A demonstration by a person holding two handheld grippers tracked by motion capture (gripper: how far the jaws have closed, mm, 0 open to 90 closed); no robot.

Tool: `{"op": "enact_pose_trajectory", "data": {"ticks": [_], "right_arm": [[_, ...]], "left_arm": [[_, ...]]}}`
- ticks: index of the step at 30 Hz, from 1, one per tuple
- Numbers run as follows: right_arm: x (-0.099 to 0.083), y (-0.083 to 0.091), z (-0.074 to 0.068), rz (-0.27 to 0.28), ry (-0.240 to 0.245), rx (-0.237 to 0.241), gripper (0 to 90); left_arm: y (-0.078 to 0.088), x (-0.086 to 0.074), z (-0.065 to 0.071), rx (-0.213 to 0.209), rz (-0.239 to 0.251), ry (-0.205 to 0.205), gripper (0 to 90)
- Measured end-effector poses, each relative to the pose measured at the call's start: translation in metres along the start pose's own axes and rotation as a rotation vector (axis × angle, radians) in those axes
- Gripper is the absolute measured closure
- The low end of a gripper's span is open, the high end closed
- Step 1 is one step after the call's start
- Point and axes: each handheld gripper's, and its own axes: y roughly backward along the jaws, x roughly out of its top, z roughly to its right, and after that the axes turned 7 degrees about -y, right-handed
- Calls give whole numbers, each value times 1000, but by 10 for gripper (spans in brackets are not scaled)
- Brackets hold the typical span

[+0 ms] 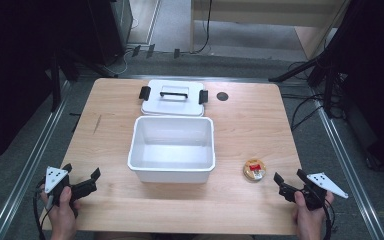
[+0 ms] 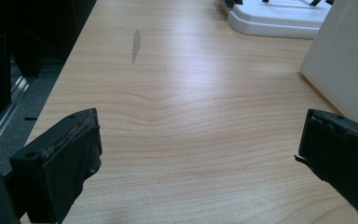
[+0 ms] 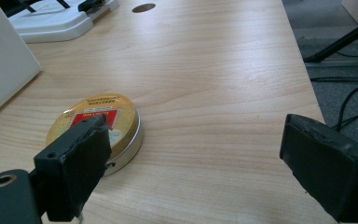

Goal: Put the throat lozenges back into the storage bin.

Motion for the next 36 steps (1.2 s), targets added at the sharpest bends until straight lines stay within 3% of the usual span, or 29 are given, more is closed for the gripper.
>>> {"op": "enact_pose_trajectory", "data": {"ticks": [11, 18, 28, 36], "right_arm": [[0, 0, 0, -6, -7, -4, 99], [2, 2, -2, -47, -2, 21, 109], [17, -6, -14, -192, 31, 8, 117], [38, -9, -25, -338, 108, -3, 119]], "left_arm": [[1, 0, -2, -7, 3, 10, 0], [1, -1, -1, -3, 6, 9, 0], [2, -1, -2, 8, 6, 20, 0], [2, -2, -1, 8, 8, 20, 0]]}}
